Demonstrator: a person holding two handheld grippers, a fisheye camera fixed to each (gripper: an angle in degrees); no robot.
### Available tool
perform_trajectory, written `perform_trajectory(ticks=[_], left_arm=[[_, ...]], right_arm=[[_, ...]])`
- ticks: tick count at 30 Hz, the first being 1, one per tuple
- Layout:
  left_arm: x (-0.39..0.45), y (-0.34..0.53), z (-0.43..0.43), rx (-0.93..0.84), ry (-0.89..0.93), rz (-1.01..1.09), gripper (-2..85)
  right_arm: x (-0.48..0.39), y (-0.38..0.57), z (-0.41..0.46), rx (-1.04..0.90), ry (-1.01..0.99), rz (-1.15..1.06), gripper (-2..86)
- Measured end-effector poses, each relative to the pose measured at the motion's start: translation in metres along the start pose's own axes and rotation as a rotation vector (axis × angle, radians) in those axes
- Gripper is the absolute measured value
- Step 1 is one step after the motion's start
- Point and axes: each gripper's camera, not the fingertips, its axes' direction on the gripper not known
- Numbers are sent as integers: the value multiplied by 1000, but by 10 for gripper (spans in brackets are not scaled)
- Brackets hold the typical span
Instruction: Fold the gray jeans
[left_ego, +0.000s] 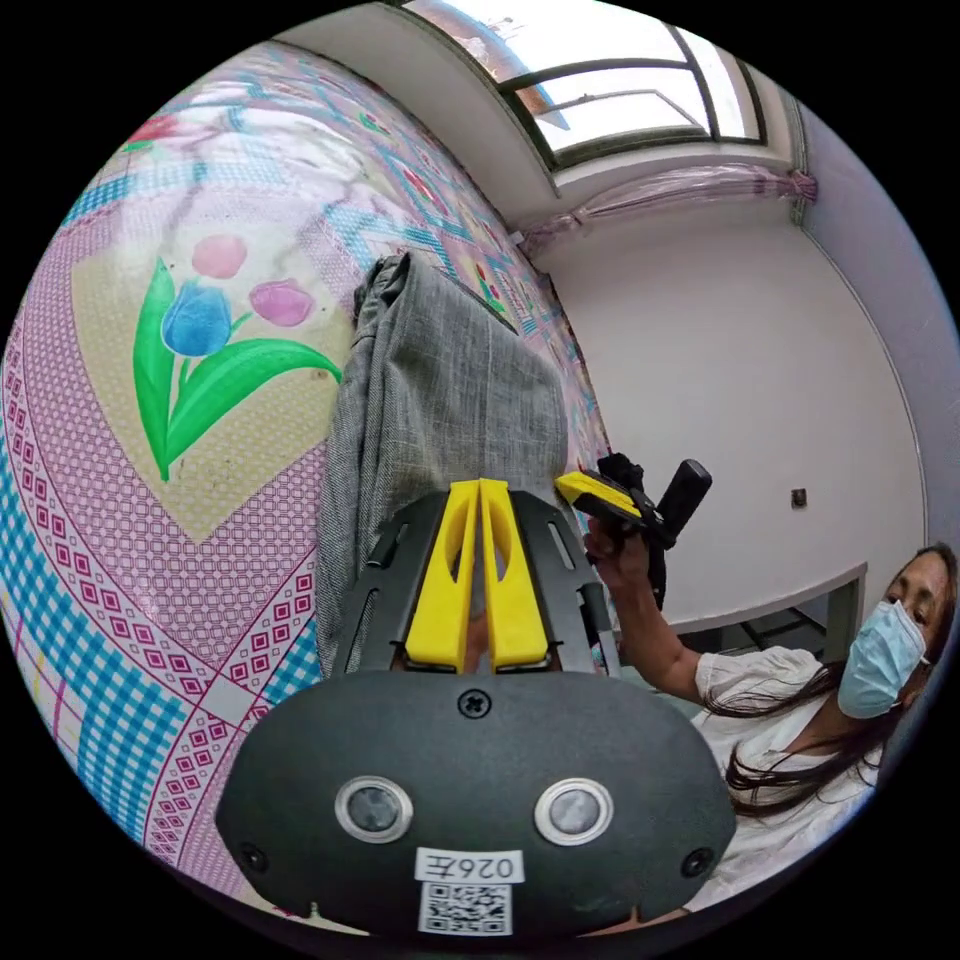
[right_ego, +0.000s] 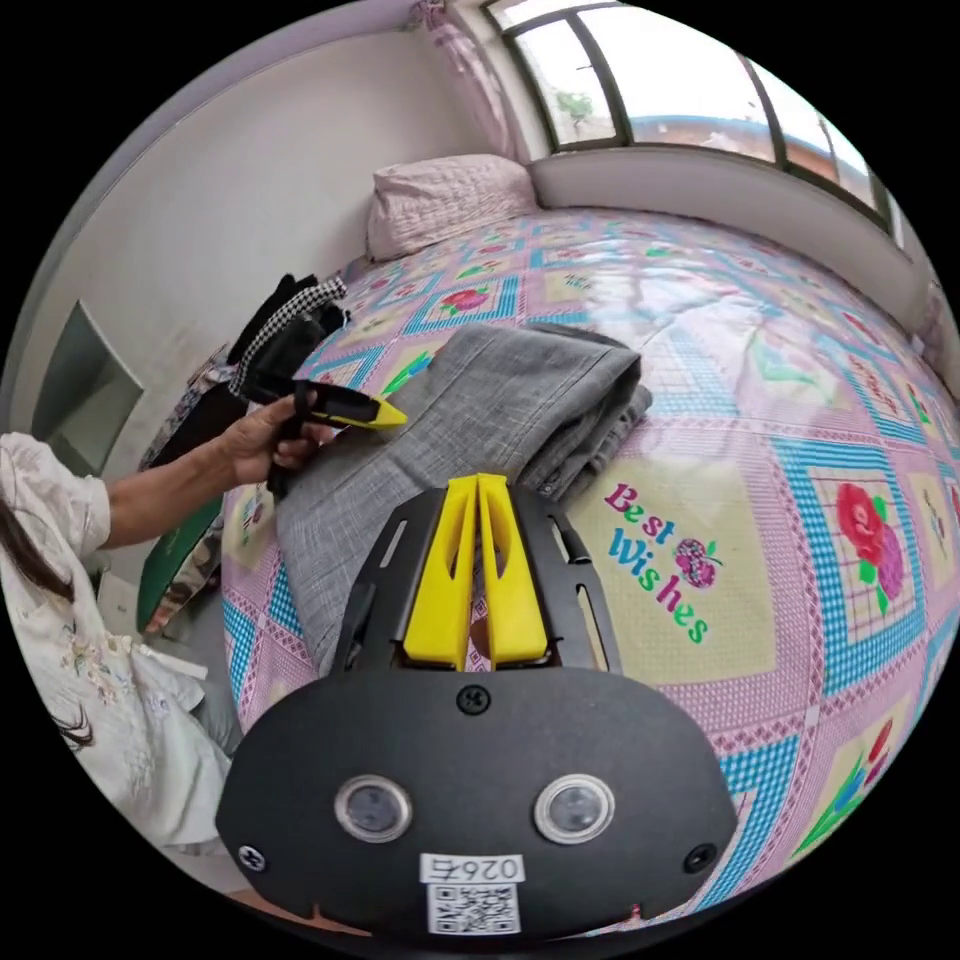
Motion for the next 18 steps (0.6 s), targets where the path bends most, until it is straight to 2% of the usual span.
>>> perform_trajectory(ticks=[3, 5, 10, 15, 18], left_arm=[[46, 38, -23, 56, -100, 127, -10], [74, 69, -47, 138, -184, 183, -10], [177, 180, -132, 496, -453, 404, -10], [269, 276, -171, 791, -698, 703, -10], [313, 316, -180, 826, -749, 845, -10]], right_arm=[[-22, 32, -36, 91, 129, 36, -10], [-45, 66, -81, 242, 149, 58, -11], [-105, 149, -191, 641, 208, 72, -12], [-173, 205, -266, 883, 280, -106, -10], [-207, 240, -300, 1108, 278, -225, -10]])
